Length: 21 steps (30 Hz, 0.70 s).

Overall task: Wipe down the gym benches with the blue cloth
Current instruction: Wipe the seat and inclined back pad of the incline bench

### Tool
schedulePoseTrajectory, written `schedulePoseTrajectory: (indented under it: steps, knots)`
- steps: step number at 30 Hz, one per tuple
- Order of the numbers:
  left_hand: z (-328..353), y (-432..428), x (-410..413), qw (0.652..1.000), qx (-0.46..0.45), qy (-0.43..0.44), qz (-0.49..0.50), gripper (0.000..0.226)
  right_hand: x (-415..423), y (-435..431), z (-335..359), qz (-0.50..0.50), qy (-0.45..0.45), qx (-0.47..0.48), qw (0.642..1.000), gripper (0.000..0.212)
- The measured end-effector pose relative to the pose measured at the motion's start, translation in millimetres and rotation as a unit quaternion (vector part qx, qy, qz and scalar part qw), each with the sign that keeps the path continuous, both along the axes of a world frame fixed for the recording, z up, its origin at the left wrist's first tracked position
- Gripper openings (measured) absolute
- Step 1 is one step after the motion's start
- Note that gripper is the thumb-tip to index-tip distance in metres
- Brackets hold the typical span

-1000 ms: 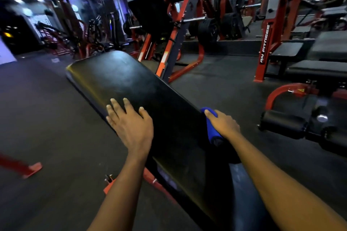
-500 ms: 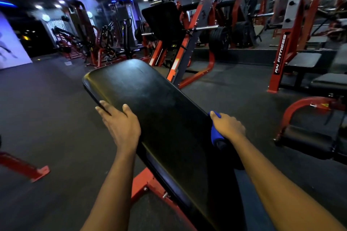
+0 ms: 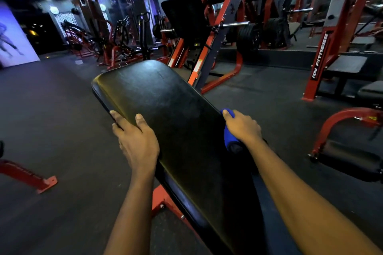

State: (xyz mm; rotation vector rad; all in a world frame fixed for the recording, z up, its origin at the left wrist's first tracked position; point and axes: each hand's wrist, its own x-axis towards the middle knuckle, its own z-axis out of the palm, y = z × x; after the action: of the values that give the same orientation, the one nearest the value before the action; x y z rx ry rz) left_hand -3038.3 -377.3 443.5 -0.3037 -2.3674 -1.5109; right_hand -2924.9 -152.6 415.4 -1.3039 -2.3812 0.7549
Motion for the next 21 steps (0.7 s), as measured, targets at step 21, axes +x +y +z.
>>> schedulePoseTrajectory:
  steps: [21]
  knots:
    - [65,12,-106,0.995,-0.055,-0.003,0.084,0.075,-88,-16,36,0.078,0.051,0.122,0.988,0.052]
